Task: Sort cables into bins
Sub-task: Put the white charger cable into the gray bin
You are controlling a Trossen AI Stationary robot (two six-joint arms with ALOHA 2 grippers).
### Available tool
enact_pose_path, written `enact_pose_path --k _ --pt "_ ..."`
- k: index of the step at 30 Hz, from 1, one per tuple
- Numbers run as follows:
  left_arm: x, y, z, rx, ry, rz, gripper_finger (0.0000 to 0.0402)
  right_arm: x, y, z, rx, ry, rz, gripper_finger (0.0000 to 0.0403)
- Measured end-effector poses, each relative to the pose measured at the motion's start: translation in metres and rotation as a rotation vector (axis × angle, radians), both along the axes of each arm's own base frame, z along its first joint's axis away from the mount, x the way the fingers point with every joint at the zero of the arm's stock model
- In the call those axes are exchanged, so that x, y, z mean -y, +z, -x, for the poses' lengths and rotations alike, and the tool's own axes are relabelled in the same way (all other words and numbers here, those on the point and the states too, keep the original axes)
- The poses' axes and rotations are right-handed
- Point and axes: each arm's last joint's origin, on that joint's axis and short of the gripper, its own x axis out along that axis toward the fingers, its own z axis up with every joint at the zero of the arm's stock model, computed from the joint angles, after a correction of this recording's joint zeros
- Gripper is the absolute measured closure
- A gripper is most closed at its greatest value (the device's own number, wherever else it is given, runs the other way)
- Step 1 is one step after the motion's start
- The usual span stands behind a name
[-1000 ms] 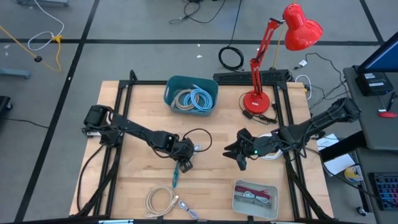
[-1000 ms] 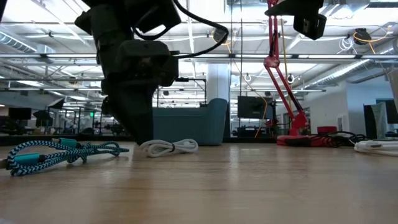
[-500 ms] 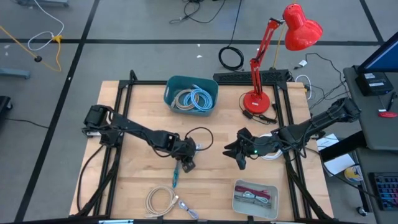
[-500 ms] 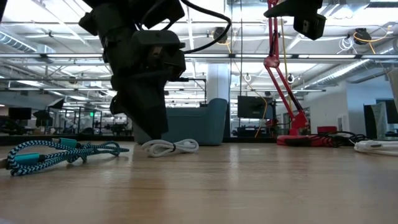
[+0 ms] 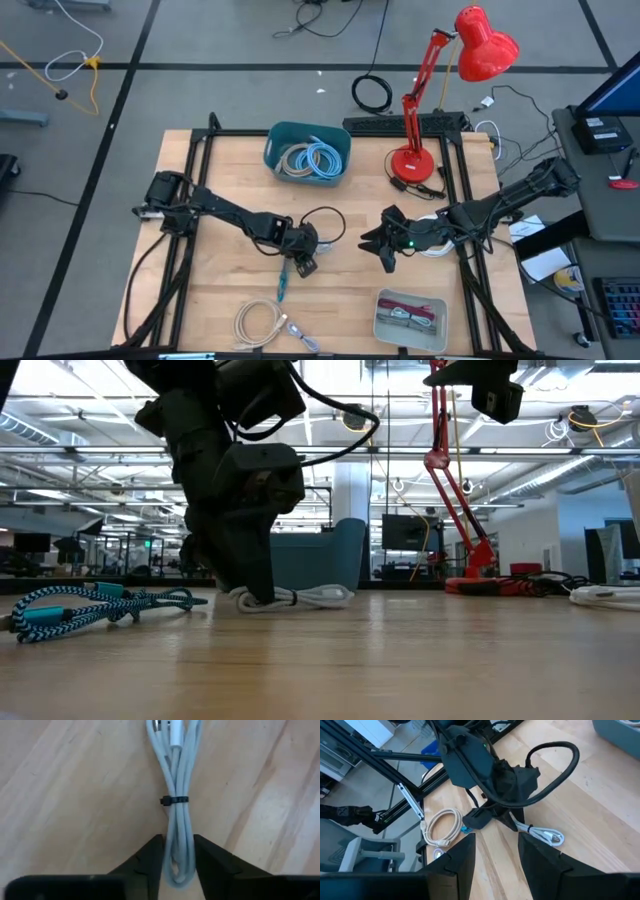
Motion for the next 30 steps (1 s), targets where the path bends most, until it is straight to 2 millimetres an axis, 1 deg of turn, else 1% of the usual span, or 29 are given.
enact_pose_path --k 1,4,5,8,10,13,18,20,23,26,28,30 --pt "0.000 0.001 0.001 -0.002 0.001 -0.002 0.0310 0.000 0.000 0.000 0.000 0.000 0.000 0.0264" --pt "-0.004 0.006 0.002 0.004 0.000 -0.015 0.0374 0.000 0.000 0.000 0.000 0.000 0.000 0.0264" --pt "-0.005 0.008 0.003 0.008 0.003 -0.015 0.0382 0.000 0.000 0.000 0.001 -0.001 -0.001 0.0264" --pt "-0.012 0.022 0.006 0.037 0.045 -0.025 0.0380 0.000 0.000 0.000 0.004 -0.019 -0.017 0.0264" --pt "-0.014 0.043 0.008 0.124 0.068 -0.040 0.0382 0.001 0.000 0.000 0.011 -0.053 -0.016 0.0264" --pt "-0.017 0.083 0.012 0.302 0.091 -0.057 0.0384 0.003 0.003 -0.001 0.050 -0.118 -0.016 0.0264" --pt "-0.016 0.150 0.028 0.640 0.159 -0.057 0.0384 0.003 0.021 -0.007 0.237 -0.183 -0.025 0.0264" --pt "-0.015 0.172 0.036 0.755 0.183 -0.062 0.0384 0.003 0.031 -0.009 0.331 -0.215 -0.013 0.0264" --pt "-0.014 0.196 0.047 0.893 0.203 -0.062 0.0384 0.005 0.046 -0.009 0.472 -0.257 0.007 0.0264" --pt "-0.013 0.212 0.051 1.007 0.205 -0.038 0.0384 0.008 0.058 -0.013 0.599 -0.270 0.000 0.0264" --pt "-0.012 0.218 0.051 1.059 0.206 -0.027 0.0384 0.011 0.060 -0.018 0.654 -0.240 -0.023 0.0262" --pt "-0.013 0.222 0.051 1.103 0.207 -0.023 0.0384 0.014 0.057 -0.026 0.677 -0.217 -0.056 0.0255"
